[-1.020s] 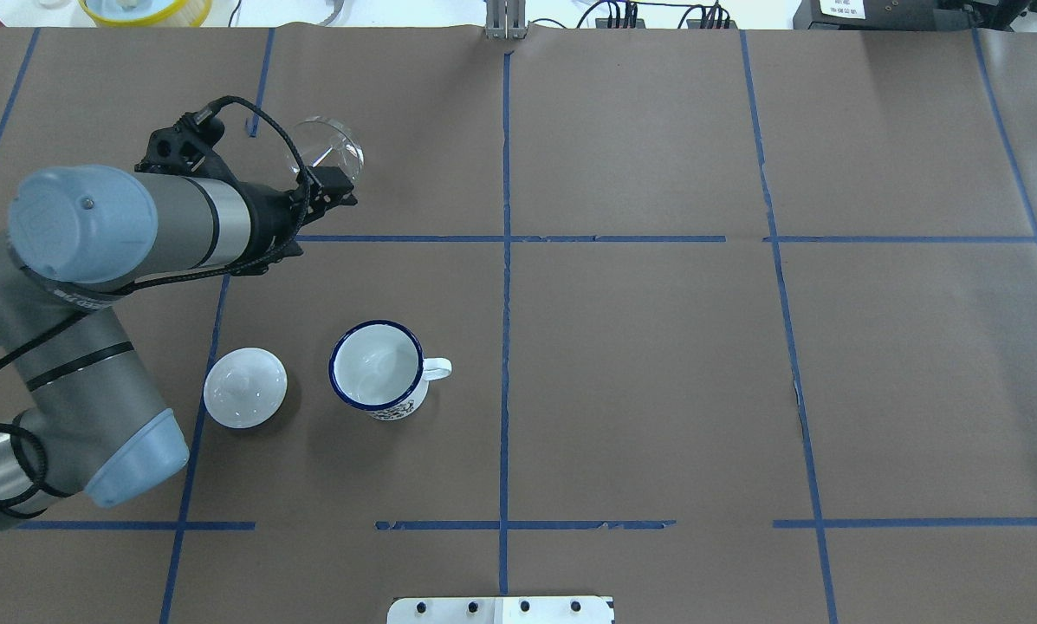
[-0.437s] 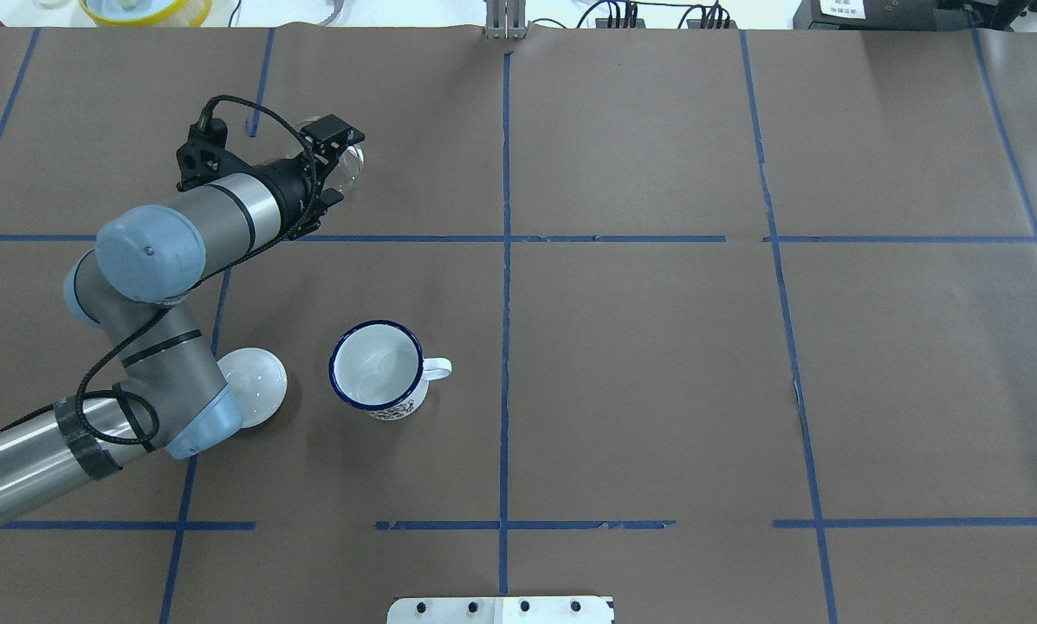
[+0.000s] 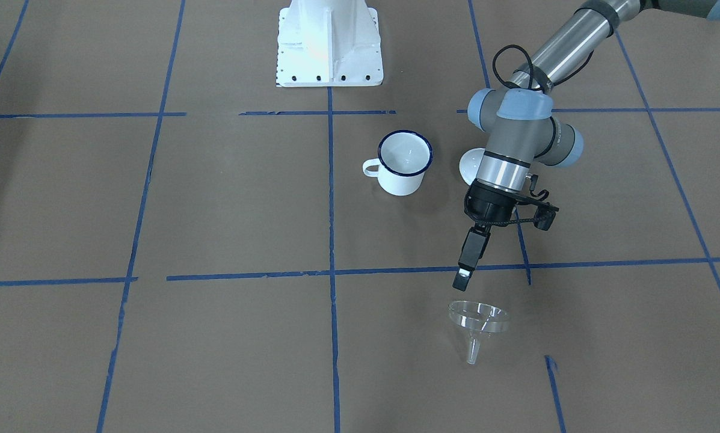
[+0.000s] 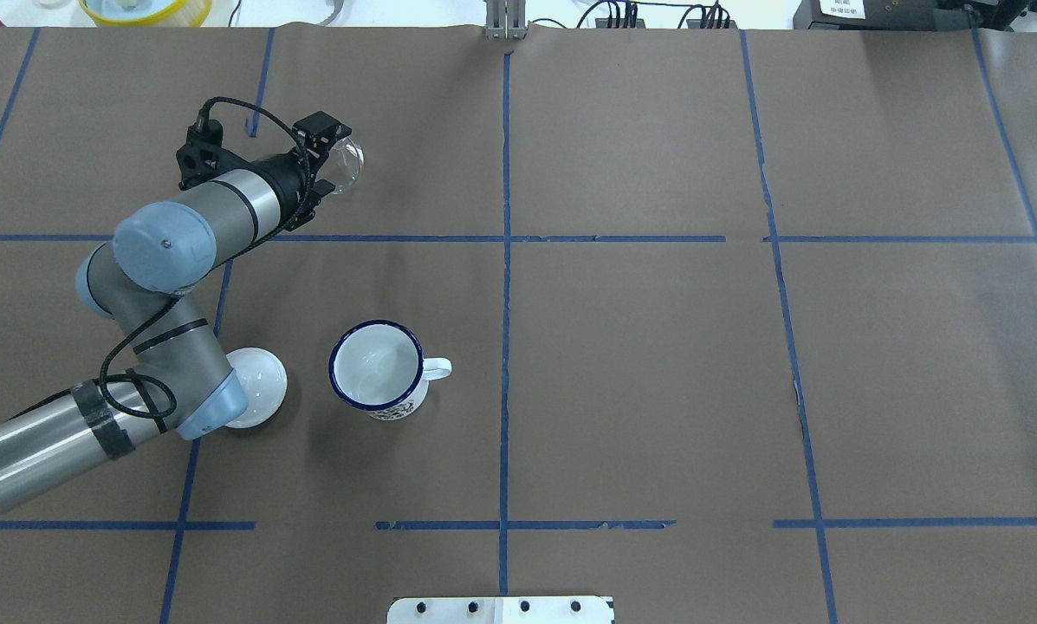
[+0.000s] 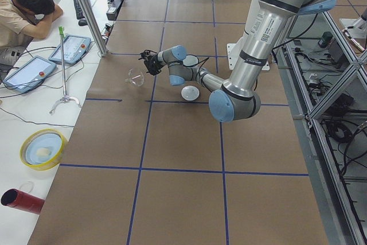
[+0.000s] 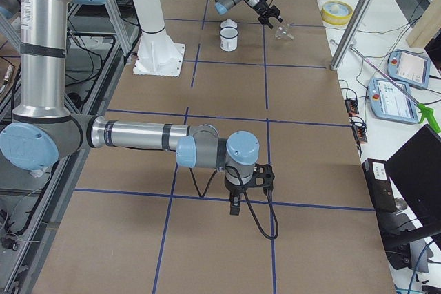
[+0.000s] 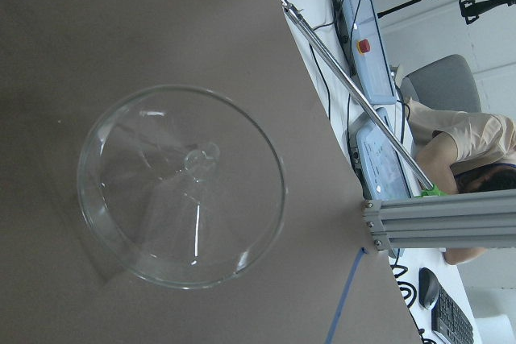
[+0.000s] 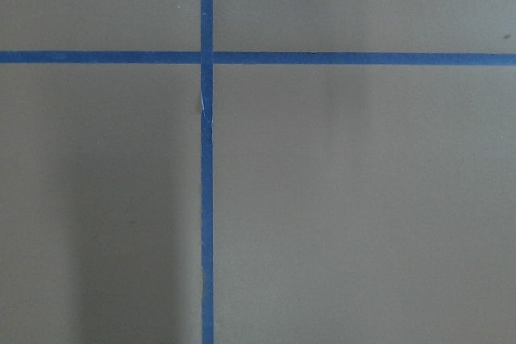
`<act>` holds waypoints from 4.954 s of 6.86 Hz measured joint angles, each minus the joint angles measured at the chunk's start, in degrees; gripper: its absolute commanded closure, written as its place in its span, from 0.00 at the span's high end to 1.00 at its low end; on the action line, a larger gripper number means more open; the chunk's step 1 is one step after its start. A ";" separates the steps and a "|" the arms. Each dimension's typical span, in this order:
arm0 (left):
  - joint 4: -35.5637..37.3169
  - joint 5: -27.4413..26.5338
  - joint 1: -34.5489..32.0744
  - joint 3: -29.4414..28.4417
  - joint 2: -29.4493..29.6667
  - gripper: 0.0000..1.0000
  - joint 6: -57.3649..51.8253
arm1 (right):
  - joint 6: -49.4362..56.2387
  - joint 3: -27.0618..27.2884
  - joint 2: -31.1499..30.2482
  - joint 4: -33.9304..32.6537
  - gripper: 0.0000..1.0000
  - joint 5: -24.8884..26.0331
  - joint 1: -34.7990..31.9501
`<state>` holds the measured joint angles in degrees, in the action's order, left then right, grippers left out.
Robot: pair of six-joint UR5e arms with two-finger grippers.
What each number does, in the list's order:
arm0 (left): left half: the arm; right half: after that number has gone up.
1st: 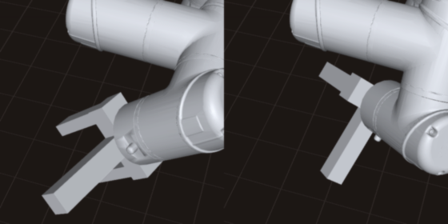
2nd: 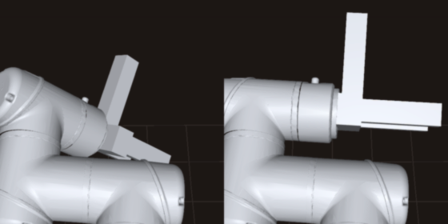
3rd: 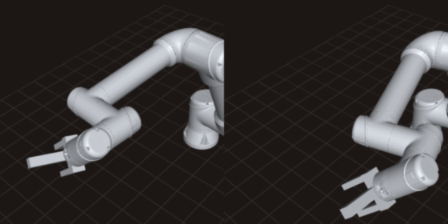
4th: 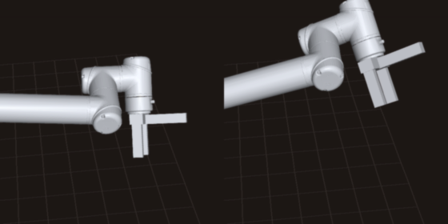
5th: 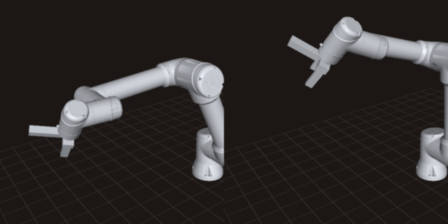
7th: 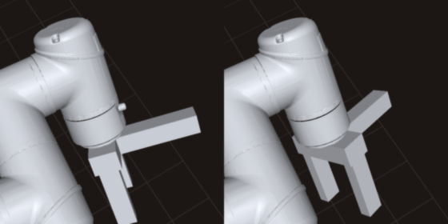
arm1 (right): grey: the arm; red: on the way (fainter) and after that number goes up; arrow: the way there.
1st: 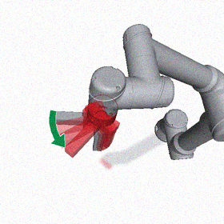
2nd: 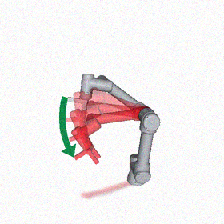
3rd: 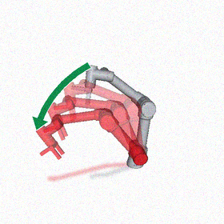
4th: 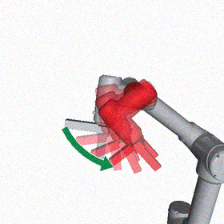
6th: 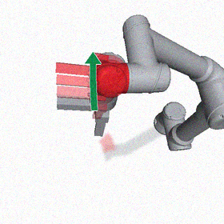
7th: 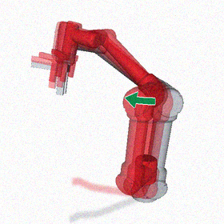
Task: Place funnel on cup
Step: 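Grasp the glass funnel rim with the left gripper and lift it, then carry the glass funnel with the left gripper over the mug opening, then lower the funnel into the mug and open the left gripper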
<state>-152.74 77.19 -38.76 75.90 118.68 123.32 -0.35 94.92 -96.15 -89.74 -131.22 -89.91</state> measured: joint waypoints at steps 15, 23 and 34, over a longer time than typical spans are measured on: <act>7.23 11.92 -6.55 9.15 5.39 0.00 -0.09 | 0.00 0.00 0.00 0.00 1.00 0.00 0.00; 86.92 34.35 2.53 45.19 12.49 0.00 -26.29 | 0.00 0.00 0.00 0.00 1.00 0.00 0.00; 82.17 34.46 7.05 24.90 15.73 0.00 -33.01 | 0.00 0.00 0.00 0.00 1.00 0.00 0.00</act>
<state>-70.58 111.65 -31.71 100.80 134.41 90.31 -0.35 94.92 -96.15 -89.74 -131.22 -89.91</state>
